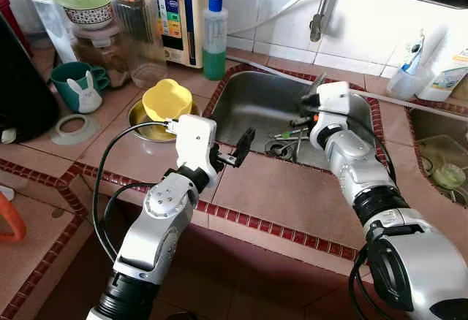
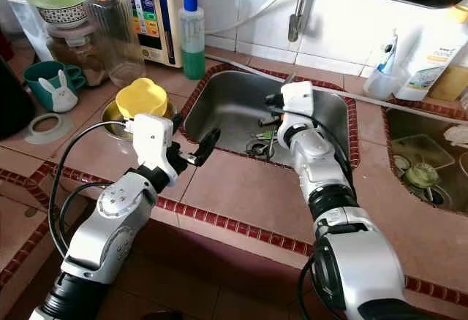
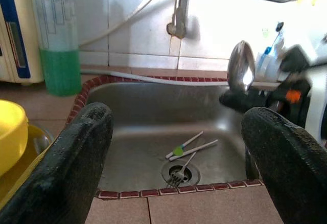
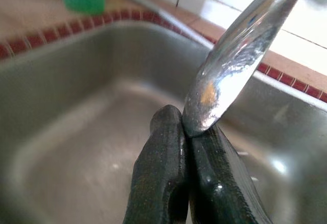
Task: Kitchen organization
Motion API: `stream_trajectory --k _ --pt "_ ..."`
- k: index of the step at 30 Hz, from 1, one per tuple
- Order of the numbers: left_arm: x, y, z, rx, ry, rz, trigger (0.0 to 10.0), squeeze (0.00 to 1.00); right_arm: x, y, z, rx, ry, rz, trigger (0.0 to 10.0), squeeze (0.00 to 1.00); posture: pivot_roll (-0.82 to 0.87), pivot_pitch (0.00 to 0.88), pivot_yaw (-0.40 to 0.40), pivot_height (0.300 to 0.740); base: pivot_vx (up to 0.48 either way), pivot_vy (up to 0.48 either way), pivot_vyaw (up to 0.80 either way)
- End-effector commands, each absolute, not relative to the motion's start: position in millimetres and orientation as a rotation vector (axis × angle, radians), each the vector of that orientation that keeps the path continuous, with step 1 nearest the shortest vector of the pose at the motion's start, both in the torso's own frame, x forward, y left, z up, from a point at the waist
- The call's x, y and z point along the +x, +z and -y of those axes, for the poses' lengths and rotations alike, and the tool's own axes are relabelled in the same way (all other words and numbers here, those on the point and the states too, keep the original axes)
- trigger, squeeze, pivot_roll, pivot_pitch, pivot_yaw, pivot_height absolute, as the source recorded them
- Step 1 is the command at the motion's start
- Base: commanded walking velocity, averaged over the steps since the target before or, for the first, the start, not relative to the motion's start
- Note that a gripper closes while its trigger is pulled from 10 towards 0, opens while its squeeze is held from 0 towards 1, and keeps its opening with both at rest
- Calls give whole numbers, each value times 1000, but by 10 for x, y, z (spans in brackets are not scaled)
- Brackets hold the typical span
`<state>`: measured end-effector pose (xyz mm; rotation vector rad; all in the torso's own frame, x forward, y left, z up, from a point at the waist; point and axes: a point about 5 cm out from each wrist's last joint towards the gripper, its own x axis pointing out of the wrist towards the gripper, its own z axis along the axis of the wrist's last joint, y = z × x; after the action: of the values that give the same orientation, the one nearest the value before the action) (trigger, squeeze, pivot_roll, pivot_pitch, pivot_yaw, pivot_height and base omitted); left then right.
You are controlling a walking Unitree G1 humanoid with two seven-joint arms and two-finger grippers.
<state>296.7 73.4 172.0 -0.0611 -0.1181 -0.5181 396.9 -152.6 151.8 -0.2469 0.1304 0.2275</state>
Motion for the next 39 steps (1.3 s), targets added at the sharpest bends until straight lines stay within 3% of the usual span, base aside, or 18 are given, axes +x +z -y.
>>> stream_trajectory --k 1,2,5,6,11,13,14,17,18,19,20,21,39 --pt "2931 1754 -709 -49 -542 141 10000 1000 3947 1411 1553 -336 236 -186 0 0 217 61 -49 740 0 0 0" --pt "2926 1754 -708 -44 -545 141 10000 1000 3934 1368 1550 -373 244 -201 510 0 221 61 -49 740 0 0 0" --pt "2916 1747 -711 -37 -551 138 10000 1000 3911 1295 1546 -404 255 -235 784 0 225 61 -49 740 0 0 0" --pt "2908 1738 -713 -35 -556 132 10000 1000 3906 1276 1546 -431 260 -244 1490 0 228 62 -47 740 0 0 0" --pt "2897 1728 -714 -30 -568 124 10000 1000 3906 1266 1569 -481 269 -263 1137 0 230 60 -45 740 0 0 0" --pt "2891 1729 -706 -30 -574 125 10000 1000 3902 1252 1569 -504 283 -278 4667 0 230 58 -46 740 0 0 0" --pt "2890 1731 -702 -30 -576 126 10000 1000 3897 1239 1571 -526 290 -291 10000 0 229 58 -46 740 0 0 0" --pt "2886 1734 -689 -31 -582 127 10000 1000 3890 1217 1578 -544 301 -310 10000 0 229 56 -47 740 0 0 0" --pt "2885 1733 -687 -32 -583 127 10000 1000 3885 1207 1583 -542 304 -317 10000 678 229 55 -48 740 0 0 0" --pt "2885 1731 -685 -32 -584 126 10000 1000 3880 1197 1588 -544 307 -324 10000 843 228 55 -48 740 0 0 0" --pt "2885 1730 -684 -32 -584 126 10000 1000 3877 1190 1591 -545 310 -328 10000 843 228 55 -48 740 0 0 0" --pt "2883 1728 -682 -32 -585 125 10000 1000 3872 1180 1593 -541 313 -333 10000 1000 229 54 -49 740 0 0 0" --pt "2890 1724 -689 -36 -578 124 10000 1000 3832 1102 1572 -523 360 -372 10000 1000 228 48 -55 740 0 0 0"
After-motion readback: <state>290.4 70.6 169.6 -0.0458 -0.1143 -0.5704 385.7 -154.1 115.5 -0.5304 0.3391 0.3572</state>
